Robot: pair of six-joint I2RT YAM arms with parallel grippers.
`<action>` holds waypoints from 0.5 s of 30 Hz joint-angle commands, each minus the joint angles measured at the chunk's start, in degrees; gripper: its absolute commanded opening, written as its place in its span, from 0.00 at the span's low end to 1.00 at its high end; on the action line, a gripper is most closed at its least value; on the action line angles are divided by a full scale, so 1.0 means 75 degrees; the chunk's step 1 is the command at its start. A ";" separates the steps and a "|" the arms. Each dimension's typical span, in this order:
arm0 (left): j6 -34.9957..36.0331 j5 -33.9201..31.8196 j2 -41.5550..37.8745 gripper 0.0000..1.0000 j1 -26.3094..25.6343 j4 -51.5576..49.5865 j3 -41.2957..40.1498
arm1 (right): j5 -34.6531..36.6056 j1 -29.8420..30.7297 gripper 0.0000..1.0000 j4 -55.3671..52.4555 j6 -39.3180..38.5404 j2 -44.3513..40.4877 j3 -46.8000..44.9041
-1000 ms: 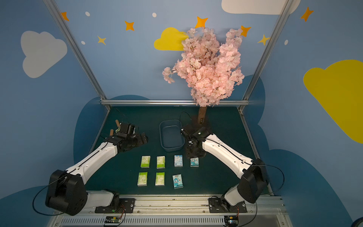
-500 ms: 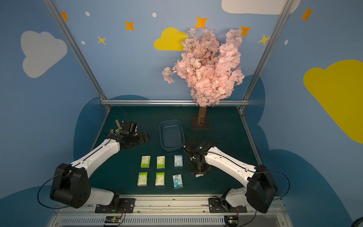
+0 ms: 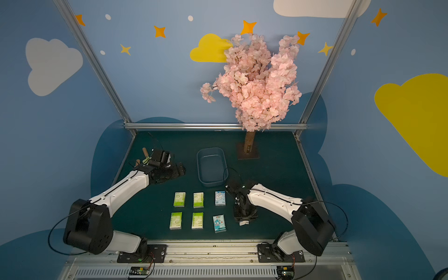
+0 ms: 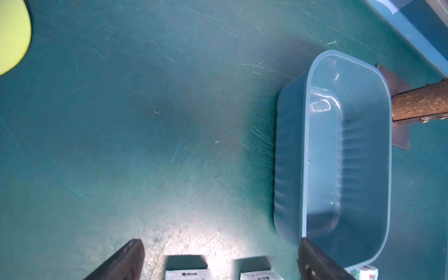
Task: Take the pocket tissues out of the storage box
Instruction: Place the pocket tissues at the center of the board.
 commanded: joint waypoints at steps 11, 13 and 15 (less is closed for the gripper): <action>0.0301 -0.0028 -0.0080 1.00 0.0029 -0.0287 0.0301 | -0.0447 0.0037 0.56 0.0653 0.0122 0.0624 -0.0380; 0.0328 -0.0046 -0.0068 1.00 0.0030 -0.0284 0.0318 | -0.0486 0.0036 0.59 0.0654 0.0149 0.0629 -0.0429; 0.0337 -0.0039 -0.0074 1.00 0.0029 -0.0273 0.0314 | -0.0495 0.0037 0.61 0.0618 0.0147 0.0595 -0.0435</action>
